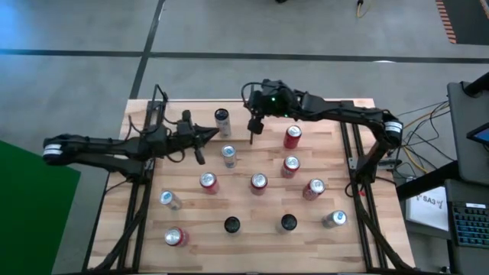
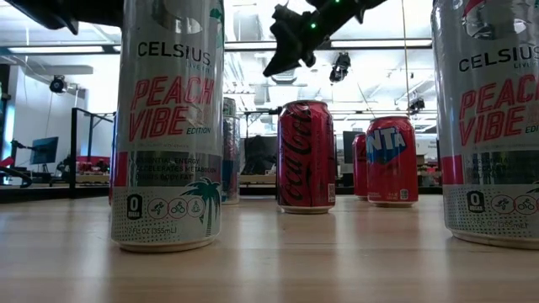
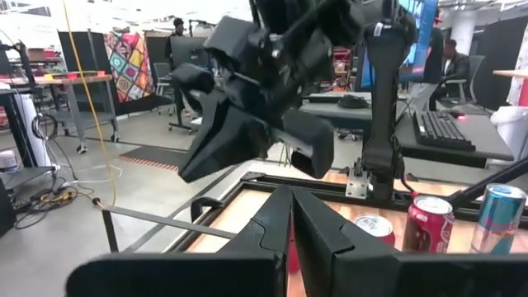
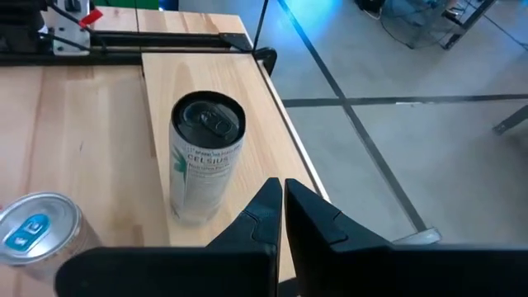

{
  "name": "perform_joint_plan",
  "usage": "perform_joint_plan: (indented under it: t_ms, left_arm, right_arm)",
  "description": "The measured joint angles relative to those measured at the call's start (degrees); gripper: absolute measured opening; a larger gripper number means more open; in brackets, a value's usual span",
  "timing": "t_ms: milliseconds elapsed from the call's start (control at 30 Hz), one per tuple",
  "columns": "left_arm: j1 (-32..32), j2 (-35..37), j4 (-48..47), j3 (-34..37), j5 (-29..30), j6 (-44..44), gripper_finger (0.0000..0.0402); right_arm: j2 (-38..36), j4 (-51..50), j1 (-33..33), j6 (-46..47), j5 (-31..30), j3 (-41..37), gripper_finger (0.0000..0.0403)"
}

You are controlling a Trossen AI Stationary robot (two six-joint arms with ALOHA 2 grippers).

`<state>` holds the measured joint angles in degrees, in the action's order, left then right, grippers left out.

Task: Place canned beverage on shelf
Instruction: Put the top white pink soda can on the shelf

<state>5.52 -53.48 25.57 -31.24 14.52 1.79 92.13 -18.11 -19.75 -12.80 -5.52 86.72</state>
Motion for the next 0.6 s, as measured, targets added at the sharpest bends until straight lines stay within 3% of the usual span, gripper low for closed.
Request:
perform_joint_plan:
  t_ms: [233,600]
  left_arm:
    - [0.2,-7.7,-0.4,-4.7,0.1,-0.8,0.0000]
    - [2.5,-16.6,-20.1,-15.9,5.3,-2.6,0.0000]
  right_arm:
    - [-0.7,0.2,0.0,0.1,0.0,0.0,0.0009]
    - [-1.3,-5.7,0.0,0.3,-0.5,-0.1,0.0009]
